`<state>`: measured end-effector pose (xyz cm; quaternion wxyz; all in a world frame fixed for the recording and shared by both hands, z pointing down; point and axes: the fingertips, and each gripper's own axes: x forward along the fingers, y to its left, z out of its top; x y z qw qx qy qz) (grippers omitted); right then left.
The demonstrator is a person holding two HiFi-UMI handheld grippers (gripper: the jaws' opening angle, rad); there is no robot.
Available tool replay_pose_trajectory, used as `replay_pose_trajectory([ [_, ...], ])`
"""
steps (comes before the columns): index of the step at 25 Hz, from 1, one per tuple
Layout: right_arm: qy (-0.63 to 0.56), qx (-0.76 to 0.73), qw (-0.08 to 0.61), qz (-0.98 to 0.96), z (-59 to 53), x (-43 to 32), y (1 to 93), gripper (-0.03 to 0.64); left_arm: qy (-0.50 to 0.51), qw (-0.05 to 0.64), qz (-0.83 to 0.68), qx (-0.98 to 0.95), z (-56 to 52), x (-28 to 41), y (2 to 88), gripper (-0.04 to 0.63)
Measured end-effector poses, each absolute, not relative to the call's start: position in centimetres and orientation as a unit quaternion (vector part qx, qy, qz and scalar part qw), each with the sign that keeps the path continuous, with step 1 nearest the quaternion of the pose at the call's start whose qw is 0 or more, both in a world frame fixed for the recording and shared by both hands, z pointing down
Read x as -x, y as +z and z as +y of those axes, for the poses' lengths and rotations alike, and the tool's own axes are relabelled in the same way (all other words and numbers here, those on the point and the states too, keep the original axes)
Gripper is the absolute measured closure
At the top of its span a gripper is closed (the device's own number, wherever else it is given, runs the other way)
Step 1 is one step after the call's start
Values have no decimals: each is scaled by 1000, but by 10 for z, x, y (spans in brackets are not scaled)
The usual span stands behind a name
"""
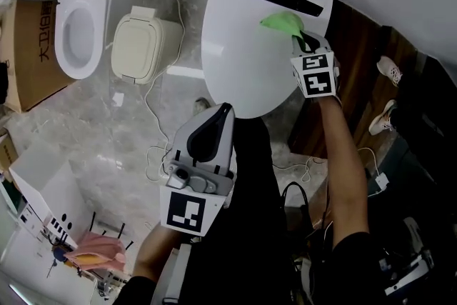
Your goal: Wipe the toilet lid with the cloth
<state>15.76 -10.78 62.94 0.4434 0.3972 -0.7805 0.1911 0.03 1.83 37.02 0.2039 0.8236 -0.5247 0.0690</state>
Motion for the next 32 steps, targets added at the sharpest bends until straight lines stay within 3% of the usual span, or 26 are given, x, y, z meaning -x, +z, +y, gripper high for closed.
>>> replay_pose_trajectory([
  [12,200,-377,506,-749,-137,-188,710,572,73,222,-536,-811,-9,-31,385,588],
  [32,195,-324,559,-738,-62,-144,735,572,67,218,-549,-805,28,26,375,588],
])
